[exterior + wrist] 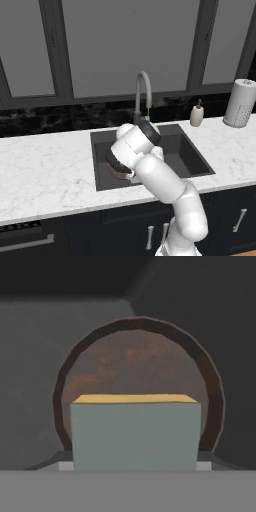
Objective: Pick the pan and sponge and place them into the sink. Then turn on the water.
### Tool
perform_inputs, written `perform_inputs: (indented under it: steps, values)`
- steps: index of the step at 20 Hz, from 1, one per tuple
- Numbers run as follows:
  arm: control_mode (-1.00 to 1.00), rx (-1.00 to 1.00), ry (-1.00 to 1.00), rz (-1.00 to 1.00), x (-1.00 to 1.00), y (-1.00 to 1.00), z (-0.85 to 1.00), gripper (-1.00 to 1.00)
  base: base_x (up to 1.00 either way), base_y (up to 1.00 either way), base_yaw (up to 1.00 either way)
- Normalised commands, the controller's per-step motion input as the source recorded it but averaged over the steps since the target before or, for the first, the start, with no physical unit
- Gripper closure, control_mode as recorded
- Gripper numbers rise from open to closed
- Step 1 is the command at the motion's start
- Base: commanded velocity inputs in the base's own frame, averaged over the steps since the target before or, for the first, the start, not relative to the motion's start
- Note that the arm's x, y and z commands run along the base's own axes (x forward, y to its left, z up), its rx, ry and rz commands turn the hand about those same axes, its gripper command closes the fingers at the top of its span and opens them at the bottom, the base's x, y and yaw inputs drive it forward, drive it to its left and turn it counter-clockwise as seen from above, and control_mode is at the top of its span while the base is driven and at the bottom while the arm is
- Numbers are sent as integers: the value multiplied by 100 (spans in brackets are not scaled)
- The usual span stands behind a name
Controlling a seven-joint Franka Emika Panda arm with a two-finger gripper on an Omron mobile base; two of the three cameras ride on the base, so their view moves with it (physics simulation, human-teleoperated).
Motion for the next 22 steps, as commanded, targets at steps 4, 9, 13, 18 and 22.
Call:
perform_inputs:
  steps: [4,9,13,18,22]
  values:
    - [-100,0,22,0,67,24,-16,100,0,0,0]
    - [-100,0,17,0,81,13,0,100,0,0,0]
    - [-100,0,16,0,84,0,0,100,0,0,0]
    - [-100,0,12,3,80,0,-4,100,0,0,0]
    - [-100,5,8,7,64,-19,-1,-100,0,0,0]
